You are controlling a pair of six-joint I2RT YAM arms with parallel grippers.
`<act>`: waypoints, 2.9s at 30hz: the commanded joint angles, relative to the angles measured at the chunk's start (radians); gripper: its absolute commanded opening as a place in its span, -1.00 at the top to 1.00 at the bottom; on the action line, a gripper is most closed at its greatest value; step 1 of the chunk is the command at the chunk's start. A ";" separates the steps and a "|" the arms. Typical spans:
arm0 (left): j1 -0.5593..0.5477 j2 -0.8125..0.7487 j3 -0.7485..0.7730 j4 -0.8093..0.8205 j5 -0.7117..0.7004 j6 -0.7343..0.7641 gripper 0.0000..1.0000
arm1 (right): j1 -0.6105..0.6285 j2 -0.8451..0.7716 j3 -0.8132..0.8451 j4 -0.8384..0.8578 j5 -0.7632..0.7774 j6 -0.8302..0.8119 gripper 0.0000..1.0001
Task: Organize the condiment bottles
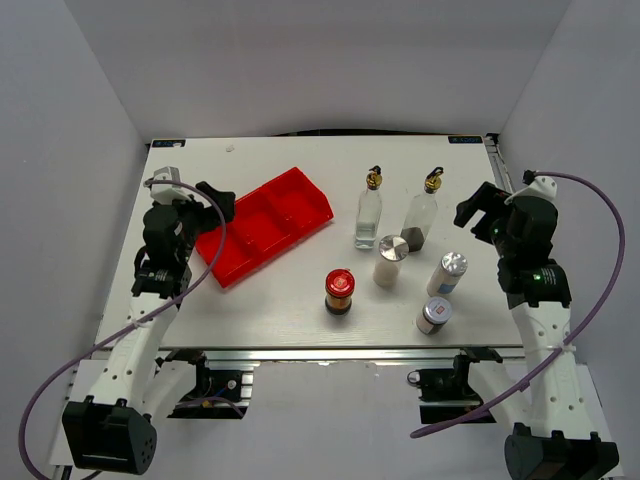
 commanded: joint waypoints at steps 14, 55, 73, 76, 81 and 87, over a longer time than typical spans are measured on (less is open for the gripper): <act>-0.353 0.283 0.149 0.138 0.142 0.141 -0.96 | -0.004 -0.067 -0.096 0.095 -0.071 -0.037 -0.79; -0.653 0.954 0.668 0.458 0.132 0.363 -0.92 | -0.004 -0.141 -0.139 0.151 -0.184 -0.095 -0.79; -0.691 0.994 0.764 0.364 0.066 0.452 1.00 | -0.005 -0.168 -0.153 0.157 -0.160 -0.097 -0.79; -0.691 0.979 0.787 0.359 0.026 0.480 1.00 | -0.005 -0.173 -0.153 0.157 -0.157 -0.097 -0.79; -0.689 0.948 0.870 0.381 -0.179 0.488 1.00 | -0.005 -0.173 -0.161 0.165 -0.151 -0.095 -0.79; -0.682 0.937 1.030 0.327 -0.318 0.510 1.00 | -0.004 -0.162 -0.161 0.165 -0.151 -0.092 -0.79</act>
